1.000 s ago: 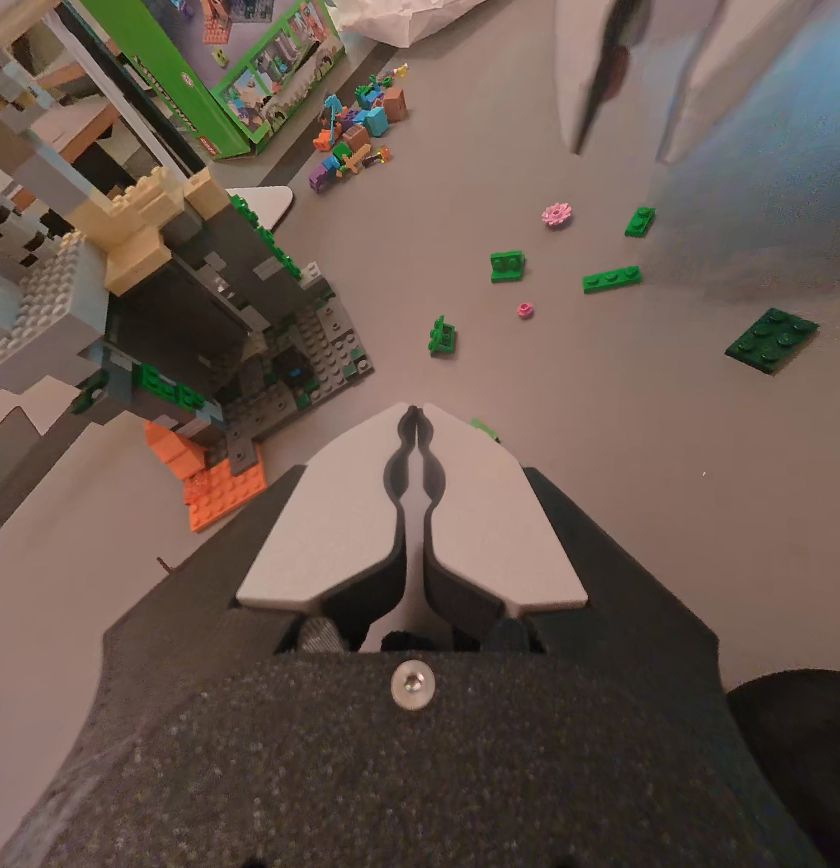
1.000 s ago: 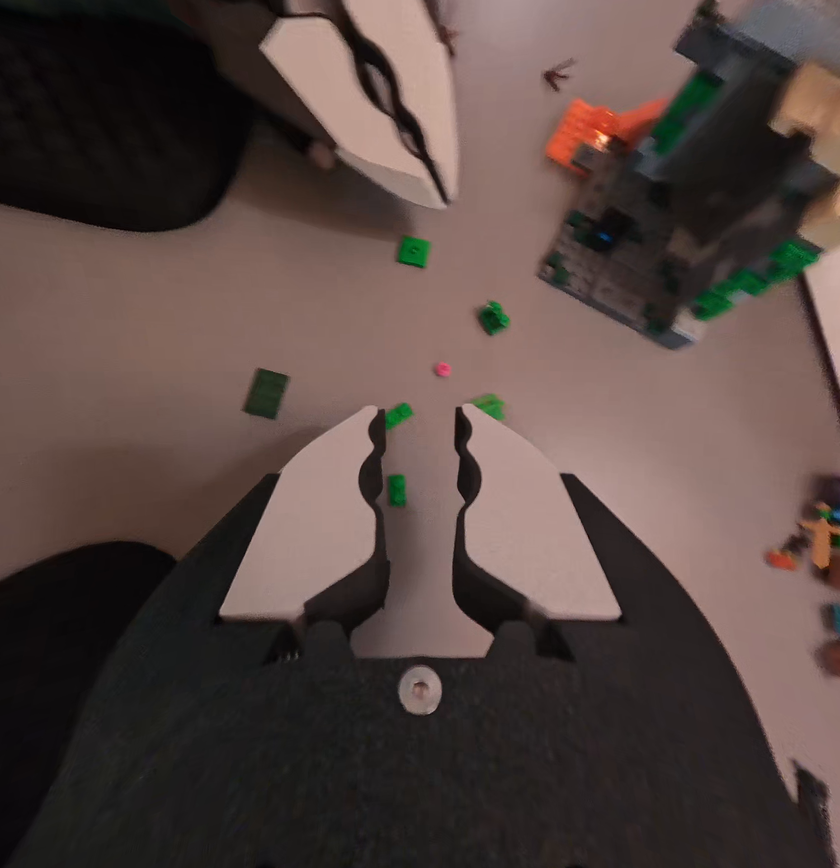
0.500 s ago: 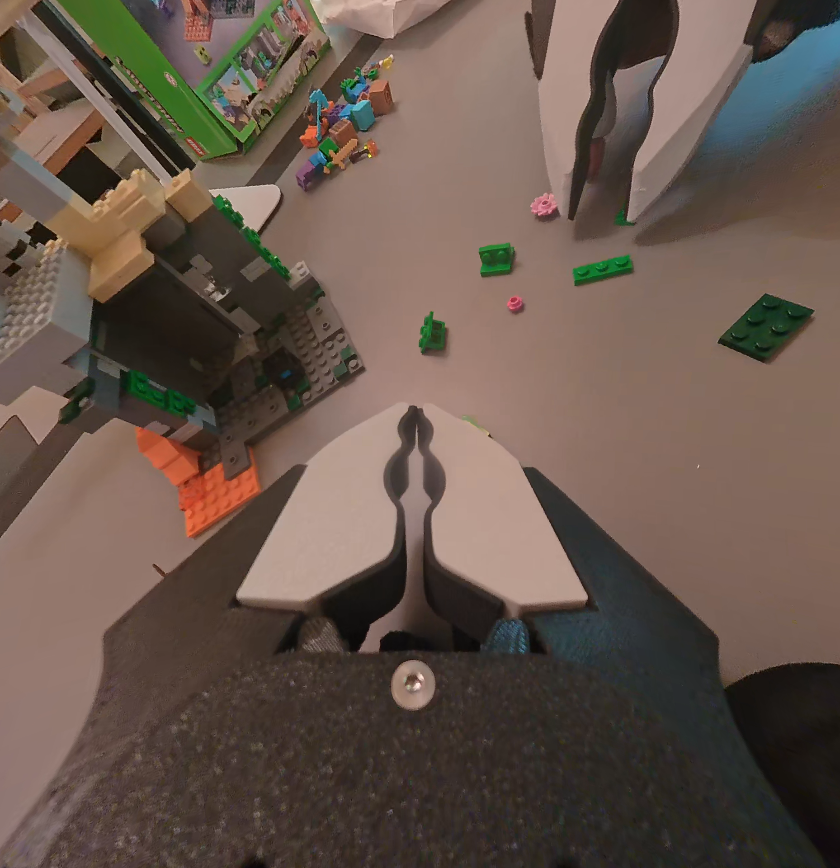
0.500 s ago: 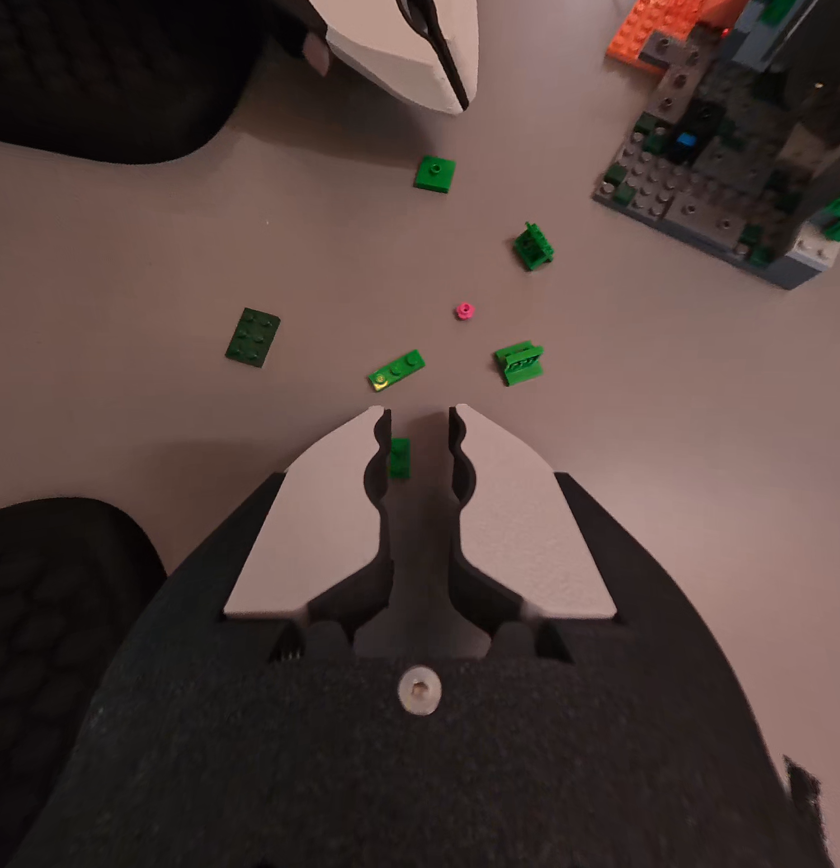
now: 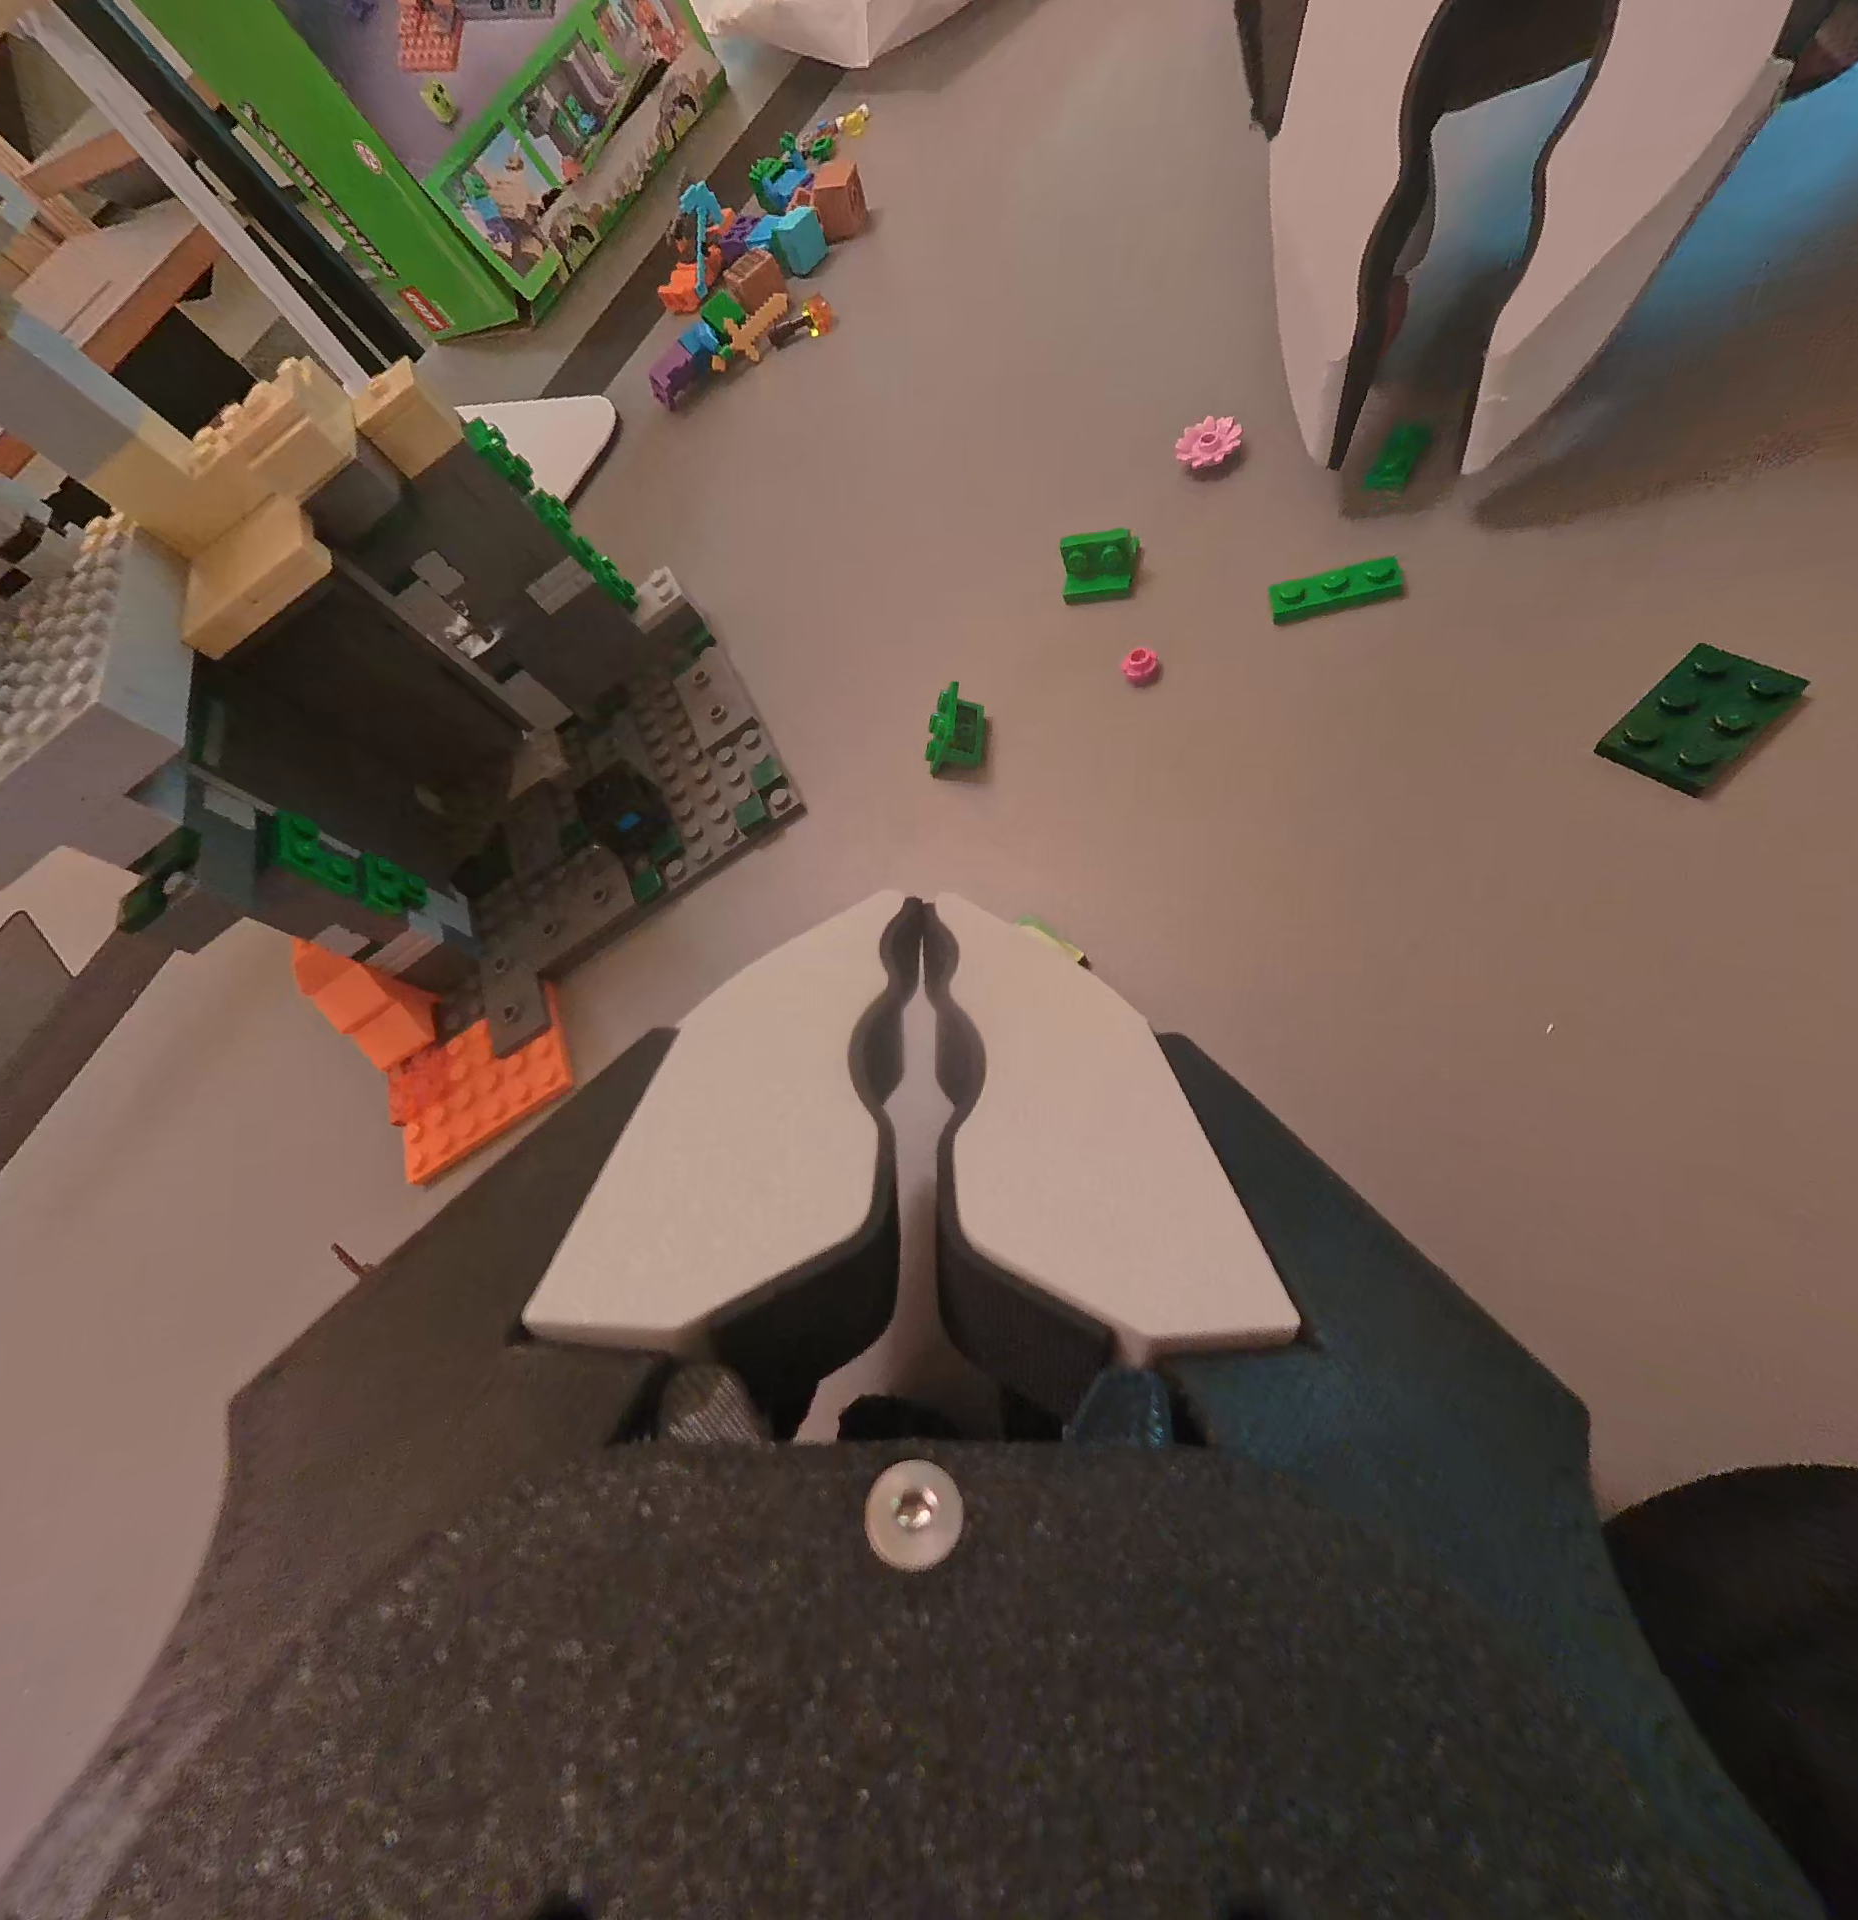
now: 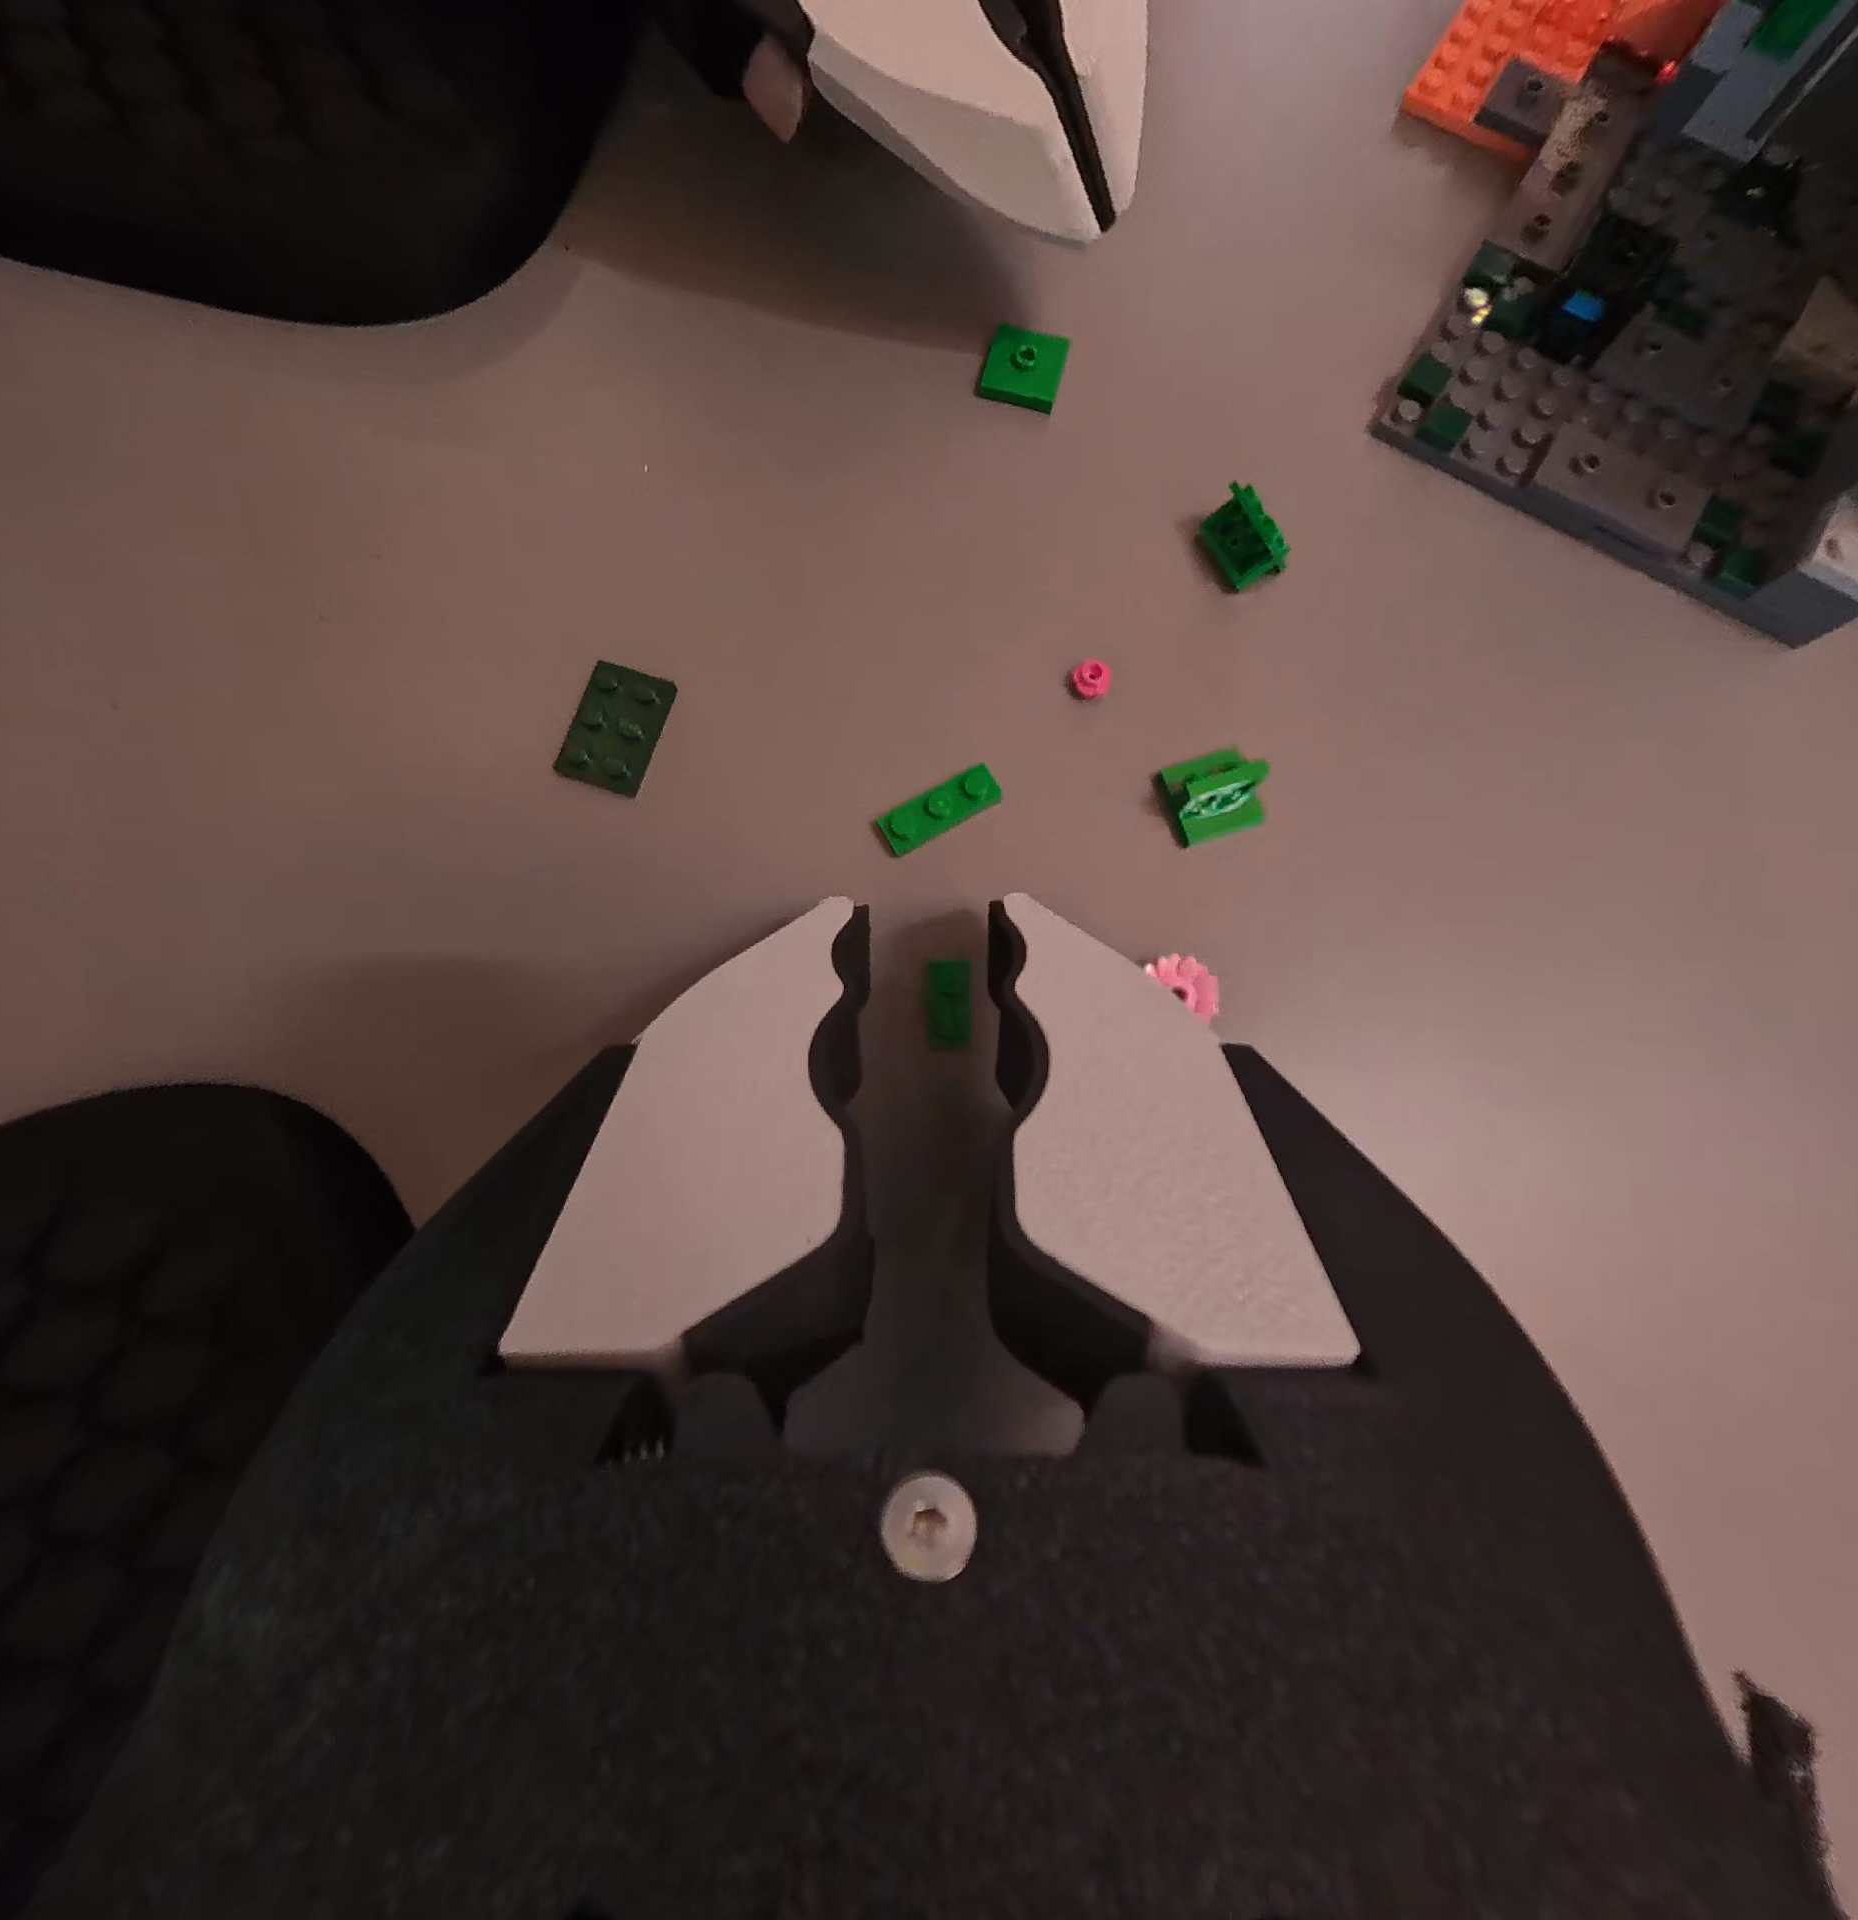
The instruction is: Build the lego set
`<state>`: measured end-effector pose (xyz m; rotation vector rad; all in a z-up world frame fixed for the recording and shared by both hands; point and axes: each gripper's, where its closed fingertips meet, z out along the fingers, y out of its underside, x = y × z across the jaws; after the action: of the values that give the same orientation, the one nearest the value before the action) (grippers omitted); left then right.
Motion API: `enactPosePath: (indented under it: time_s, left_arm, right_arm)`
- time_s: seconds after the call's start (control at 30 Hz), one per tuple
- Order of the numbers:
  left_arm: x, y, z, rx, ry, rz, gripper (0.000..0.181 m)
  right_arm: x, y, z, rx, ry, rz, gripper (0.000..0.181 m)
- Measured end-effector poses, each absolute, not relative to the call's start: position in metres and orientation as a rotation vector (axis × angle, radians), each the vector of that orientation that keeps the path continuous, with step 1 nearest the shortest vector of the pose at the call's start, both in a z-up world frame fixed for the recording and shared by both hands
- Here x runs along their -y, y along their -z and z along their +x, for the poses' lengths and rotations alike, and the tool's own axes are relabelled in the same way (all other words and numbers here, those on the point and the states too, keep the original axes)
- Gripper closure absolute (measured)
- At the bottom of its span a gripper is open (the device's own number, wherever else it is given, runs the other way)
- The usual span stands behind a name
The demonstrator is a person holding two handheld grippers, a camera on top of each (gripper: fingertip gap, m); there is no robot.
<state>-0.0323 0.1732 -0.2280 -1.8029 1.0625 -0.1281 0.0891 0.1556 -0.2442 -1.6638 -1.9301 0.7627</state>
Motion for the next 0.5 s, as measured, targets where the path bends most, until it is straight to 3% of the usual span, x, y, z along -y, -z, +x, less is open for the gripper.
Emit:
enactPosePath:
  time_s: [0.33,0.5]
  left_arm:
    - [-0.173,0.229,-0.032,-1.075,0.124,-1.804,0.181]
    - [-0.172,0.230,-0.031,-1.088,0.119,-1.802,0.181]
  right_arm:
    - [-0.152,0.252,0.063,2.056,-0.621,-1.705,0.162]
    - [-0.128,0.251,0.049,2.307,-0.616,-1.508,0.171]
